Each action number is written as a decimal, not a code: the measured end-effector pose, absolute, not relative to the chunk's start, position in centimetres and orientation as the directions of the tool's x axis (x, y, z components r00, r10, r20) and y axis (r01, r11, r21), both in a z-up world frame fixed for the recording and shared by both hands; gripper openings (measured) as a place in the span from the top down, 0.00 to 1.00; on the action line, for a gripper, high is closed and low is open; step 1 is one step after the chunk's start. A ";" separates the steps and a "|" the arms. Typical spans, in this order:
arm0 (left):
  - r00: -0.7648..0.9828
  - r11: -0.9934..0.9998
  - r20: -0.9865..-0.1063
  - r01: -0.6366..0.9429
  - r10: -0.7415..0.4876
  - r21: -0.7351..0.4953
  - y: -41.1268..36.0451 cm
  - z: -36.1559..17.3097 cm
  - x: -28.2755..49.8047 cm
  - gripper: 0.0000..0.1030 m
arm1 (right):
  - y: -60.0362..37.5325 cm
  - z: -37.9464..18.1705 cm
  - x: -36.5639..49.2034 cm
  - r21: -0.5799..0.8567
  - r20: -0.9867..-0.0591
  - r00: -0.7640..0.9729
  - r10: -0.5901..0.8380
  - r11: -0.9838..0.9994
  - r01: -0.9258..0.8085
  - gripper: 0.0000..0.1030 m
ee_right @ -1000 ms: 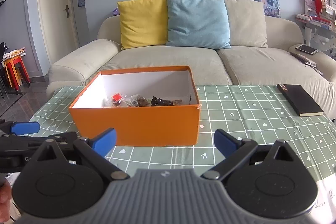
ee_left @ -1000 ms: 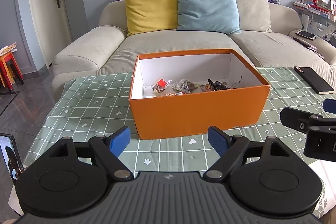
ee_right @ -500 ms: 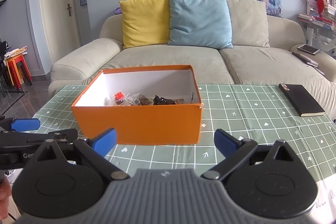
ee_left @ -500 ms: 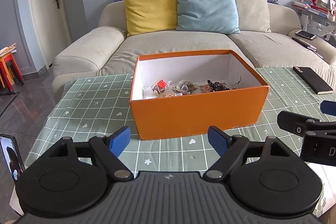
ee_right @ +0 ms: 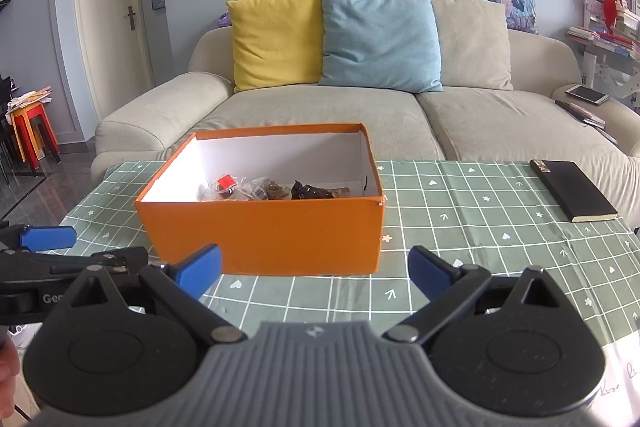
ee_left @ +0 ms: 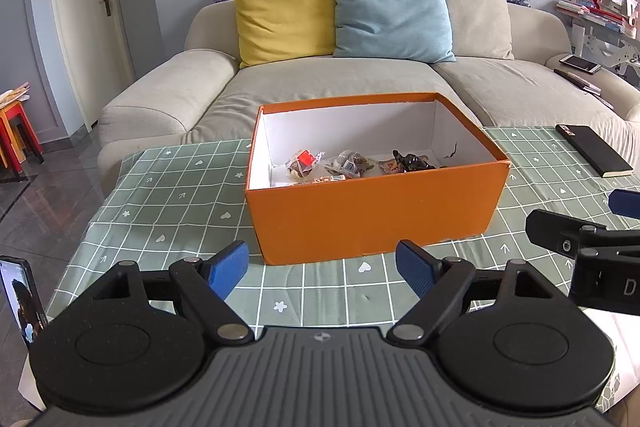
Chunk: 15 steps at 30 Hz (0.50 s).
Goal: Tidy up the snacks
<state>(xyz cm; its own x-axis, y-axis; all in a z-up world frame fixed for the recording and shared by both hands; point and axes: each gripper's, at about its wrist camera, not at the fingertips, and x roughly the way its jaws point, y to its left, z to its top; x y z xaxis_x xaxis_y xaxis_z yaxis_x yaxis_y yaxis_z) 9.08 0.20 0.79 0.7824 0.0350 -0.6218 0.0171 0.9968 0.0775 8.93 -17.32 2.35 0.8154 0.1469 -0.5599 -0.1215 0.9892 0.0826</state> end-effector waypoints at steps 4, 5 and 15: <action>0.784 0.997 -0.620 0.023 0.032 0.080 0.2 0.8 8.9 0.05 | -17.3 2.4 8.9 0.081 -0.559 0.816 0.148 0.989 -0.124 0.06; 0.784 0.996 -0.620 0.022 0.033 0.081 0.1 0.8 8.8 0.05 | -17.3 2.4 8.8 0.081 -0.558 0.816 0.149 0.989 -0.126 0.06; 0.784 0.997 -0.620 0.020 0.032 0.077 0.4 0.9 9.0 0.05 | -17.4 2.5 8.6 0.081 -0.555 0.818 0.152 0.988 -0.129 0.06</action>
